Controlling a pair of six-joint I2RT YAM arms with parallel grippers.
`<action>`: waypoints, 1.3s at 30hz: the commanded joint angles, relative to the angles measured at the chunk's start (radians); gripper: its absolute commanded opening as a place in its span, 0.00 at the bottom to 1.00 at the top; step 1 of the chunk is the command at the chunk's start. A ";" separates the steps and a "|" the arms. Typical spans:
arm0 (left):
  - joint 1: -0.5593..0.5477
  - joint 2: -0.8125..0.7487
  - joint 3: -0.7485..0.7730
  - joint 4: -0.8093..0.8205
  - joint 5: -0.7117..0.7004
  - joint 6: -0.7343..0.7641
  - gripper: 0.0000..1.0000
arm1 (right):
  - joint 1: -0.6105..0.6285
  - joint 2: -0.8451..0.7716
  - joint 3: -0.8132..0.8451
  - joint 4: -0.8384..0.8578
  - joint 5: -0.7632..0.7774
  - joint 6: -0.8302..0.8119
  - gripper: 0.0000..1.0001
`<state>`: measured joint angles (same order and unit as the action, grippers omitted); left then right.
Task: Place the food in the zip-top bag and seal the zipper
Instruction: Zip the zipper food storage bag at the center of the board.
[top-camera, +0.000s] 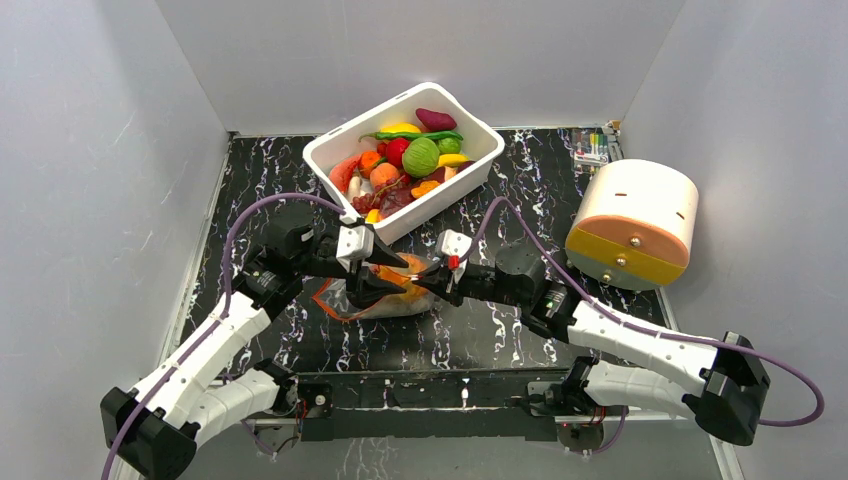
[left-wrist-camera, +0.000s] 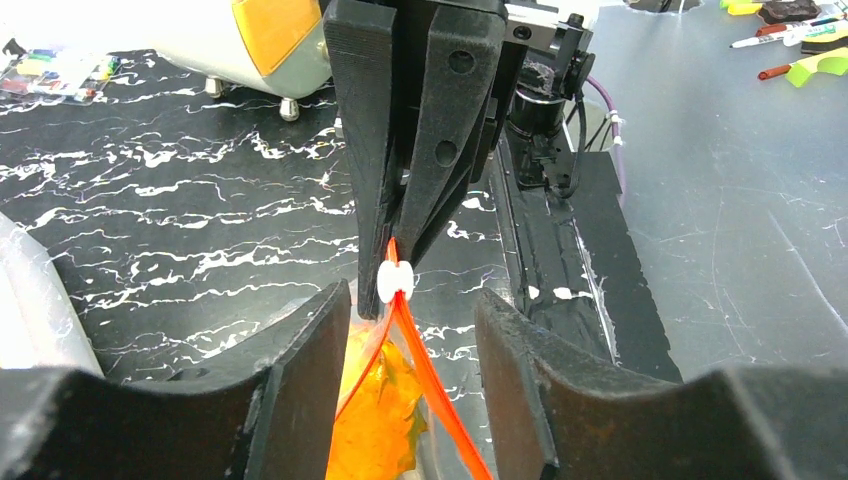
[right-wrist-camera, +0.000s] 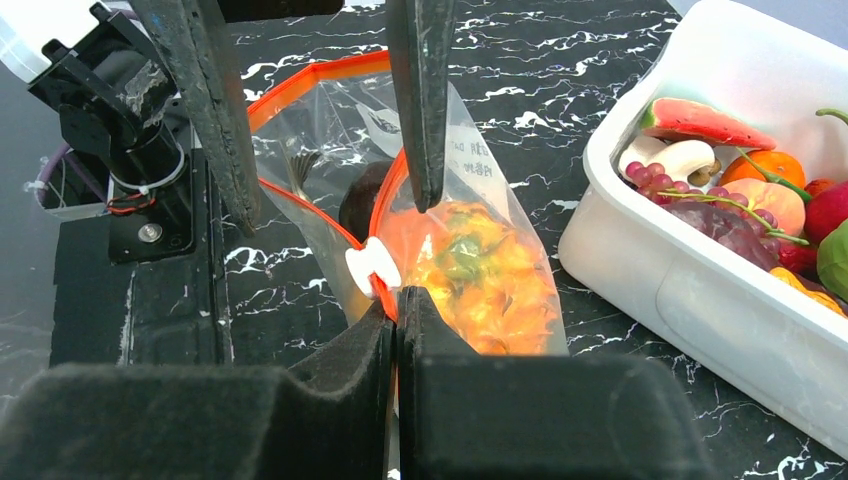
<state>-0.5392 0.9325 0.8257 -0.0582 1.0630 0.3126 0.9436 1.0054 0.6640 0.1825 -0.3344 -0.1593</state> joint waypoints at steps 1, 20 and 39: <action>-0.010 0.003 -0.015 0.080 0.044 -0.015 0.46 | 0.005 -0.005 0.057 0.109 0.030 0.041 0.00; -0.036 0.002 -0.076 0.167 -0.066 0.016 0.33 | 0.006 0.041 0.075 0.133 0.037 0.112 0.00; -0.050 -0.027 -0.068 0.104 -0.120 0.068 0.00 | 0.004 0.043 0.062 0.144 0.058 0.143 0.00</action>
<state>-0.5816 0.9367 0.7513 0.0631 0.9398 0.3344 0.9432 1.0641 0.6796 0.2173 -0.2970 -0.0319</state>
